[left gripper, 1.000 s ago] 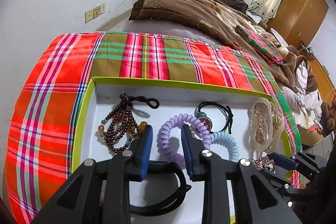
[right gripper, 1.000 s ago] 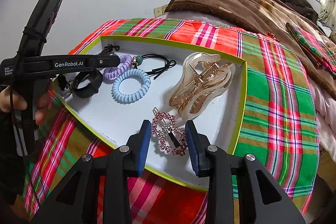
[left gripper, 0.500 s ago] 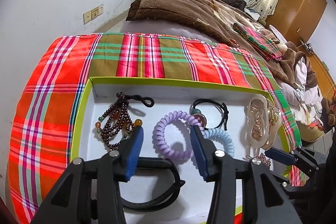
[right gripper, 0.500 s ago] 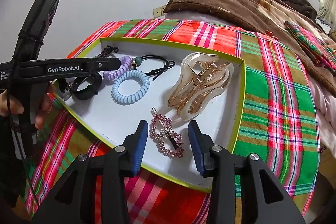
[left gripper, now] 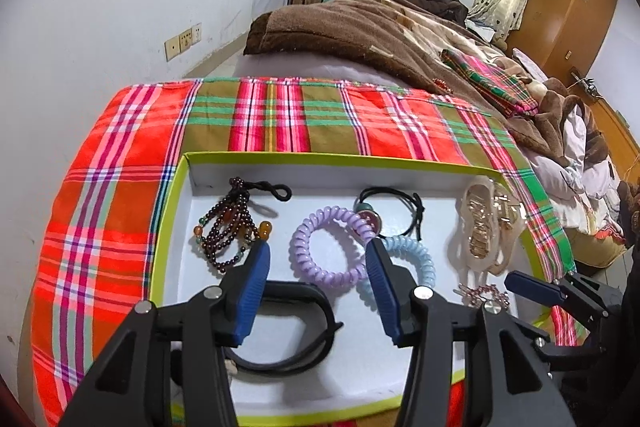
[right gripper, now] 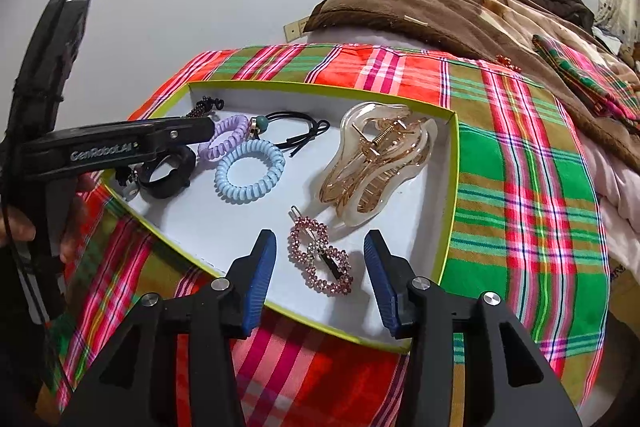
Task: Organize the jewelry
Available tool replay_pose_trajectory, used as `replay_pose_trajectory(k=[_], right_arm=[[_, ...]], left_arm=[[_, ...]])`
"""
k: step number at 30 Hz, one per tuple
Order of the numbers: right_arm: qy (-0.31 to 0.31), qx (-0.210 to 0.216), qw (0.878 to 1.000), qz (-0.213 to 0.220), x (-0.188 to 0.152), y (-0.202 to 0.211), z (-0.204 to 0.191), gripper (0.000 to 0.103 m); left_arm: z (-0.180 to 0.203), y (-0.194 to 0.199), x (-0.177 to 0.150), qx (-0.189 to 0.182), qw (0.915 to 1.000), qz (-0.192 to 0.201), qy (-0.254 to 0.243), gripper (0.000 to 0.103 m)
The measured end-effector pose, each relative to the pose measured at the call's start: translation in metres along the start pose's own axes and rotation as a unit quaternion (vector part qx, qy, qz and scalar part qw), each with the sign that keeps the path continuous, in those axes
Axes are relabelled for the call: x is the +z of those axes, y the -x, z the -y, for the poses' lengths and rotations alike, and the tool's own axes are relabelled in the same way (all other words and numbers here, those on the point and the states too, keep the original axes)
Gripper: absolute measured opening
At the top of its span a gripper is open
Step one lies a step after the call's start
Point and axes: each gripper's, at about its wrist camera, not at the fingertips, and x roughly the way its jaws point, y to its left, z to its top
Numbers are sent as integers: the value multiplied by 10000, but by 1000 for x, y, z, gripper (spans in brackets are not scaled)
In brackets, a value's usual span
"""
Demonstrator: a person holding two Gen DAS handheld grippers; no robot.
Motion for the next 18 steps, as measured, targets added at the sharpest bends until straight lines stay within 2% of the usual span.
replay_pose_trajectory(k=[7,9,12,15,18], right_arm=[[-206,-26,9997,163,-6,14,0,49],[-302,-60,9991,286,-7,20,-1,50],[-408,-36,9983,404,-10,28,-2,58],[-455,-79,9975,536,-15,41,-8,59],[-457,-150,9966,675,-21,54,-13,59]], left_arm=[[6,21,-8,100,9998,179,62,52],[9,26,-12,223,9995,194,82,52],[11,37,-20,470,9984,293,72,53],[13,50,-32,685,9967,433,65,58],[14,63,-45,817,9952,532,86,59]])
